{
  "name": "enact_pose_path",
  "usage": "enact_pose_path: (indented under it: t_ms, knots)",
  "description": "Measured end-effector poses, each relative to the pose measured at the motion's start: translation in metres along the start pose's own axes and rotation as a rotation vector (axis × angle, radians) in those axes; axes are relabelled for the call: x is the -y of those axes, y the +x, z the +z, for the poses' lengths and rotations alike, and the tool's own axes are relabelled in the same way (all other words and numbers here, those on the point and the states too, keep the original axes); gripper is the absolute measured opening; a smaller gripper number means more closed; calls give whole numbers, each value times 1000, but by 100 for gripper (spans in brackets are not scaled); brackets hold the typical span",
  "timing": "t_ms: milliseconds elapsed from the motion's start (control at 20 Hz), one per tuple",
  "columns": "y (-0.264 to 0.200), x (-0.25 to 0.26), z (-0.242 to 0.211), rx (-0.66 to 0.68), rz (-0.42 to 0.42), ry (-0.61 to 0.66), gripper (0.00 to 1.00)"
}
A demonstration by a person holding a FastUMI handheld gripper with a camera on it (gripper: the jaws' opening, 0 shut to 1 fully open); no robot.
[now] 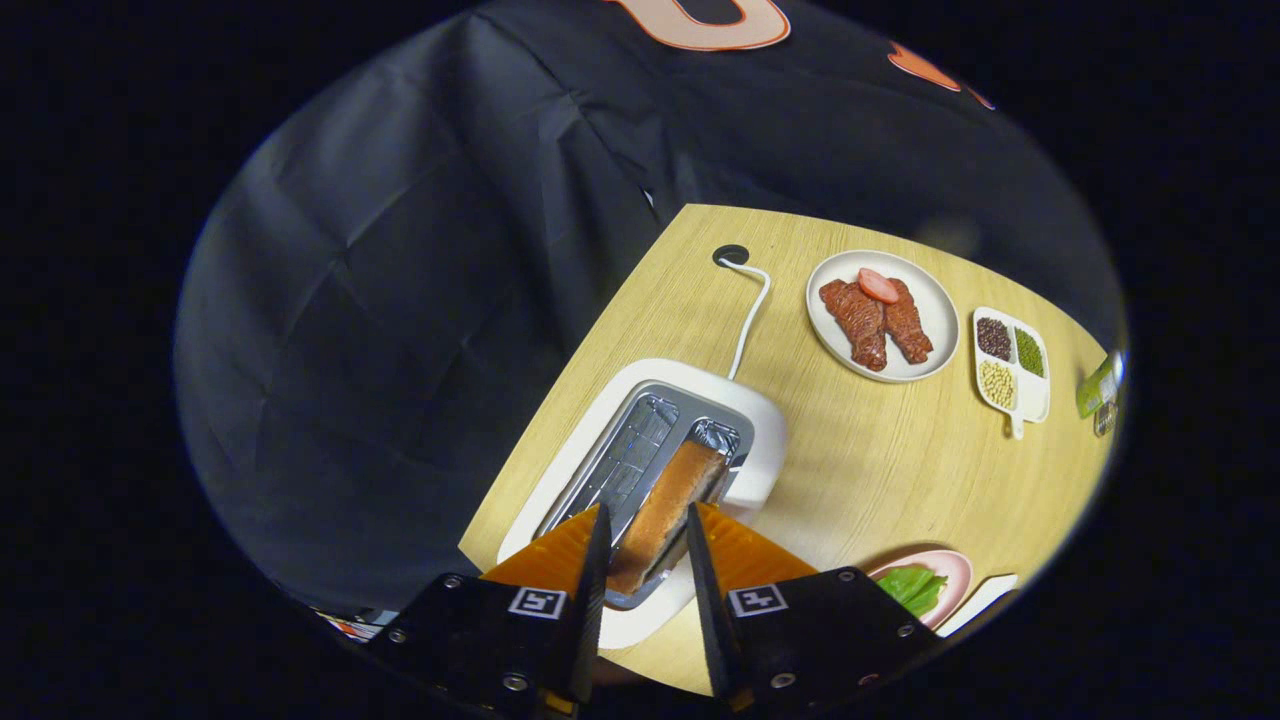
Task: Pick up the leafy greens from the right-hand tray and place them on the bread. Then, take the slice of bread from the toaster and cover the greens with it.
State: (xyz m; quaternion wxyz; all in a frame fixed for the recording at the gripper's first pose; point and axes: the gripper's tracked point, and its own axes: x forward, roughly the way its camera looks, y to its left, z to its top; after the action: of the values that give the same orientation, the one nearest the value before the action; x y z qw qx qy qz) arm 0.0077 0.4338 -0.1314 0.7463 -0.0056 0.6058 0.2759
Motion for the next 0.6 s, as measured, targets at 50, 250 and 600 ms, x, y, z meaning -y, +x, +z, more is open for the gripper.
enact_pose_path:
  t_ms: [50,250,600]
  knots:
    - [1,0,2,6,-16,-11,41]
    - [0,0,2,17,-42,-41,16]
    - [-34,-4,16,96,0,-13,11]
